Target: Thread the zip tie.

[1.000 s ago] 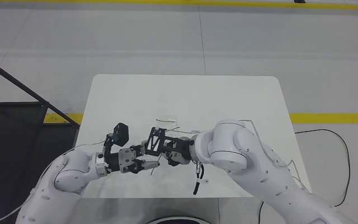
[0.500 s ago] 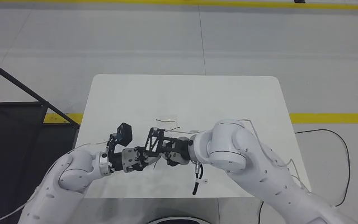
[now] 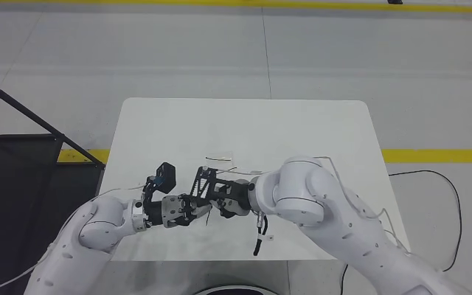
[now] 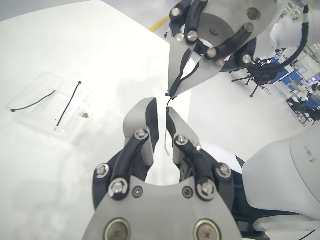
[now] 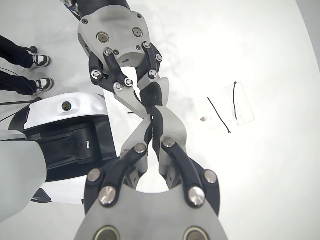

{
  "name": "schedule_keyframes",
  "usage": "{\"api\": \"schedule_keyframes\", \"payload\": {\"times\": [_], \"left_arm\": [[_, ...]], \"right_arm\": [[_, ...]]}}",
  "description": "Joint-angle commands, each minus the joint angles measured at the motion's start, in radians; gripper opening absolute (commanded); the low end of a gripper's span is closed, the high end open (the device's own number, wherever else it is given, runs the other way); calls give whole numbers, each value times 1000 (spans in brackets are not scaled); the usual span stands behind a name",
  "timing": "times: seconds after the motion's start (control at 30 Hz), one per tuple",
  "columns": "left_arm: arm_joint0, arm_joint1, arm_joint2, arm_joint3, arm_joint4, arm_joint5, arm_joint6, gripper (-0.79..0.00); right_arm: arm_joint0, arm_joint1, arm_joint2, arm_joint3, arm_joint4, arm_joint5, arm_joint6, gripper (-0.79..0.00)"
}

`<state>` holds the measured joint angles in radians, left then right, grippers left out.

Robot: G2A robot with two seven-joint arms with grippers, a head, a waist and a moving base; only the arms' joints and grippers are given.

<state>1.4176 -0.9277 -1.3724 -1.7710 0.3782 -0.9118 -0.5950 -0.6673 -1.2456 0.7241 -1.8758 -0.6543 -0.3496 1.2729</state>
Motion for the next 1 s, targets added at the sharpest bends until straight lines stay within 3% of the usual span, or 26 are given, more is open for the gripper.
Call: {"api": "schedule_keyframes", "payload": {"times": [0.0,0.2,0.37,0.67,0.97], "left_arm": [[0,1,1,0,2,-1,5,-573],[-4,3,9,6,1,-15,17,-570],[-9,5,16,7,5,-14,18,-616],[-18,7,29,12,9,-4,23,-785],[-24,11,33,20,0,11,30,-785]], "right_arm": [[2,0,-1,1,1,1,0,-785],[7,-1,-5,5,3,4,2,-785],[10,-2,-7,7,6,3,1,-785],[12,-2,-11,7,5,7,2,-785],[12,-1,-9,6,3,11,1,-785]]}}
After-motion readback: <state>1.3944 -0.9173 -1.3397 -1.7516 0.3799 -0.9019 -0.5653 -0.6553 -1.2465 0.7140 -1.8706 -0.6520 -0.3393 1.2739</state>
